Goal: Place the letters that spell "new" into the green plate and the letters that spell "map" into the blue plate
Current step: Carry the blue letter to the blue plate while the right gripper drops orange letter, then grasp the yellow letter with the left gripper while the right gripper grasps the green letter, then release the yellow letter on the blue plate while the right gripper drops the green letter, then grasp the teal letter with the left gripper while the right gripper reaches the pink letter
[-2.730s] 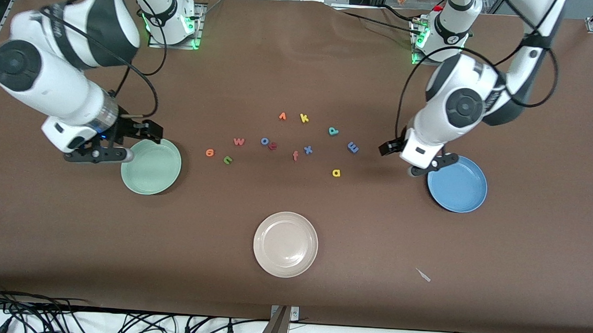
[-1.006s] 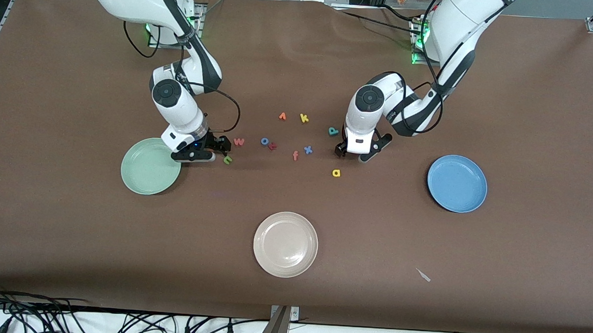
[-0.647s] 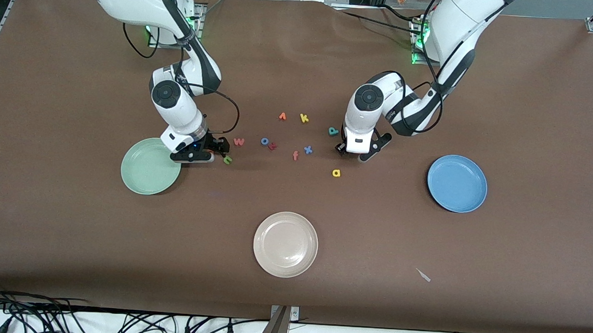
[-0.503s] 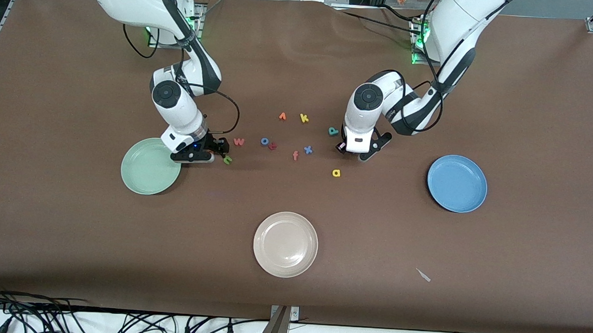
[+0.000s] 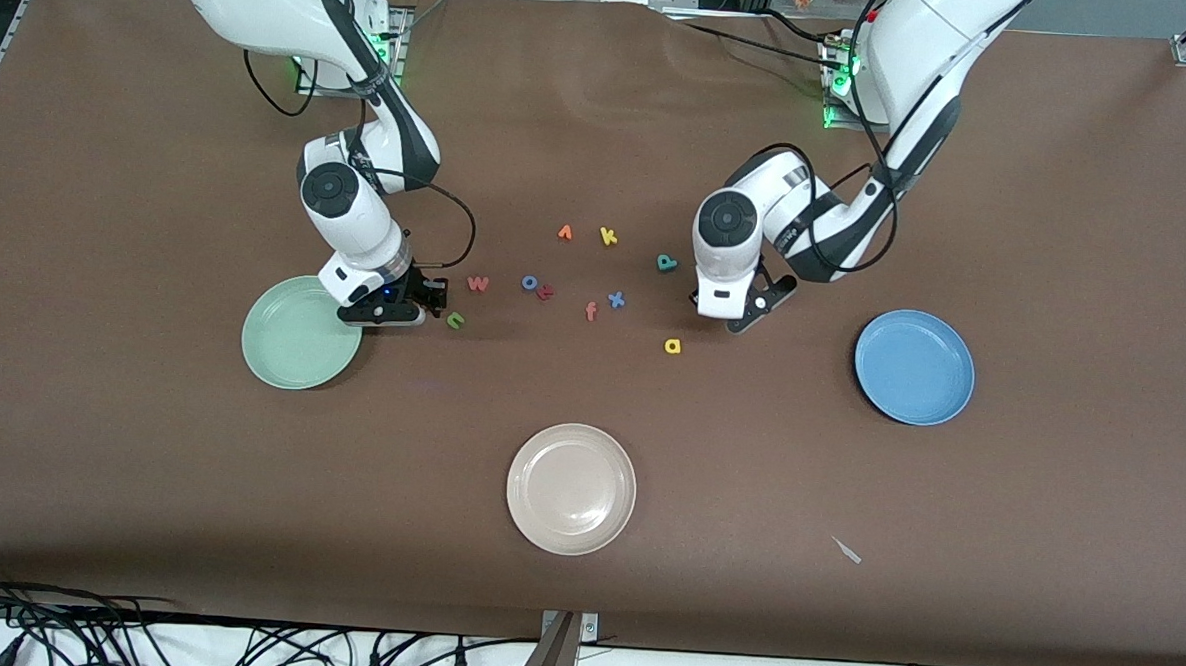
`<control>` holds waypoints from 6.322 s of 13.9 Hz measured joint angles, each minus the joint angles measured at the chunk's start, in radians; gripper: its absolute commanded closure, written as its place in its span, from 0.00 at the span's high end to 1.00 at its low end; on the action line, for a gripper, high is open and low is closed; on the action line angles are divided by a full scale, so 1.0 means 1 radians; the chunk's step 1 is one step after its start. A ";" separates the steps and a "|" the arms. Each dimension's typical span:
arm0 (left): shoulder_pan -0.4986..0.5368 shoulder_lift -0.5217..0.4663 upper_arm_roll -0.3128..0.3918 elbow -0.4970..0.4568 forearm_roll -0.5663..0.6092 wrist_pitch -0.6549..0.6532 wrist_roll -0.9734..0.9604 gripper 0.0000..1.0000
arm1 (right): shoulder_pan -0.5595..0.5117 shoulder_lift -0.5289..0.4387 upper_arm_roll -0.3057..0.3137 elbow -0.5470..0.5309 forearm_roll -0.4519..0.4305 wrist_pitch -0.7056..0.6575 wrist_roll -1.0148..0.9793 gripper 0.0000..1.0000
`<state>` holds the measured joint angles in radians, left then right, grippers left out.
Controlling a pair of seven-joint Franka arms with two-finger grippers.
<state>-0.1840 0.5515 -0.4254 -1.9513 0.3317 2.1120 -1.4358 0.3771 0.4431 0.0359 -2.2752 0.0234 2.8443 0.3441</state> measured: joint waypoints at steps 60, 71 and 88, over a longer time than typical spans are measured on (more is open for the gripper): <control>0.545 0.139 -0.200 0.294 0.102 -0.357 1.289 0.00 | 0.159 0.073 -0.064 0.123 -0.001 -0.009 0.445 0.20; 0.615 0.155 -0.243 0.264 0.082 -0.348 1.248 1.00 | 0.156 -0.036 -0.244 0.133 -0.004 -0.225 0.011 0.16; 0.308 -0.002 -0.494 -0.226 0.166 0.257 -0.153 0.99 | 0.159 -0.127 -0.204 0.077 0.057 -0.319 0.089 0.67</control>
<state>0.1237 0.5492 -0.9197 -2.1774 0.4975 2.3685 -1.5887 0.5356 0.3164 -0.1683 -2.1984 0.0802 2.5255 0.4329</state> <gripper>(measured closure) 0.000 0.348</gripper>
